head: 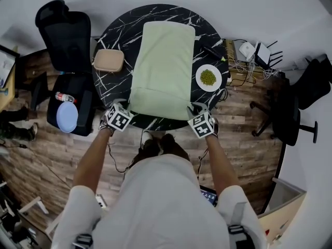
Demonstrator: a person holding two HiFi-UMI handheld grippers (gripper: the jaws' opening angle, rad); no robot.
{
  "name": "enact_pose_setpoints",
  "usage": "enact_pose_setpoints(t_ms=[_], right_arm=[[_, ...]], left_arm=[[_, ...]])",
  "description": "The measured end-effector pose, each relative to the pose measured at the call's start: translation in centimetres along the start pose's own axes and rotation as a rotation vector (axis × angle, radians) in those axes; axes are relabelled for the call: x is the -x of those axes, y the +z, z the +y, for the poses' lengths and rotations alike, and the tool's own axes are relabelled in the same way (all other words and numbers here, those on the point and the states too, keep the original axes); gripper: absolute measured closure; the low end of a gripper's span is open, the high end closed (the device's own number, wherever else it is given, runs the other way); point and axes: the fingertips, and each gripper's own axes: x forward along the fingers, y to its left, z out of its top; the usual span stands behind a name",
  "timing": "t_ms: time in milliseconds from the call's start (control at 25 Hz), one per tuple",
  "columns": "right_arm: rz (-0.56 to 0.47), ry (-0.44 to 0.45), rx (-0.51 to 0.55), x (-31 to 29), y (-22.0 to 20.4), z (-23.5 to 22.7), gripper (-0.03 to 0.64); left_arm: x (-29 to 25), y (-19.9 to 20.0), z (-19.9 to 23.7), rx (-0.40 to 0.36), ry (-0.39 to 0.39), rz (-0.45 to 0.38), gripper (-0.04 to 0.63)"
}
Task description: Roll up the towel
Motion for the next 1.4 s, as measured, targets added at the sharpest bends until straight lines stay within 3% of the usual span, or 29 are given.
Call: enact_pose_setpoints(t_ms=[200, 360, 520, 880, 960, 1160, 1360, 1400], right_arm=[[0.013, -0.023, 0.047, 0.4, -0.7, 0.9, 0.548], [0.054, -0.036, -0.025, 0.5, -2.7, 1.3, 0.548], [0.06, -0.011, 0.033, 0.7, -3.0, 2.1, 0.548], [0.066, -0.006, 0.073, 1.0, -3.1, 2.5, 0.551], [0.067, -0.014, 0.037, 1.0, -3.3, 2.3, 0.551], [0.058, -0.071, -0.221, 0.3, -4.3, -0.8, 0.538], [0.126, 0.026, -0.259, -2.1, -4.2, -1.5, 0.484], [0.14, 0.048, -0.243, -2.5, -4.1, -1.3, 0.55]], left_arm=[[-0.2, -0.9, -2.2, -0.09, -0.026, 0.017, 0.577], [-0.9, -0.8, -2.0, -0.007, -0.036, 0.024, 0.577], [-2.2, -2.2, -2.2, -0.001, -0.052, 0.097, 0.578], [-1.8, -6.6, -2.8, 0.048, -0.05, 0.177, 0.588], [-1.4, -7.0, -2.7, 0.053, -0.042, 0.163, 0.588], [-0.9, -4.9, -1.6, 0.146, -0.051, 0.06, 0.586], [-2.1, -3.1, -1.9, 0.129, -0.072, 0.058, 0.584], [-2.4, -3.2, -2.2, 0.117, -0.074, 0.072, 0.584]])
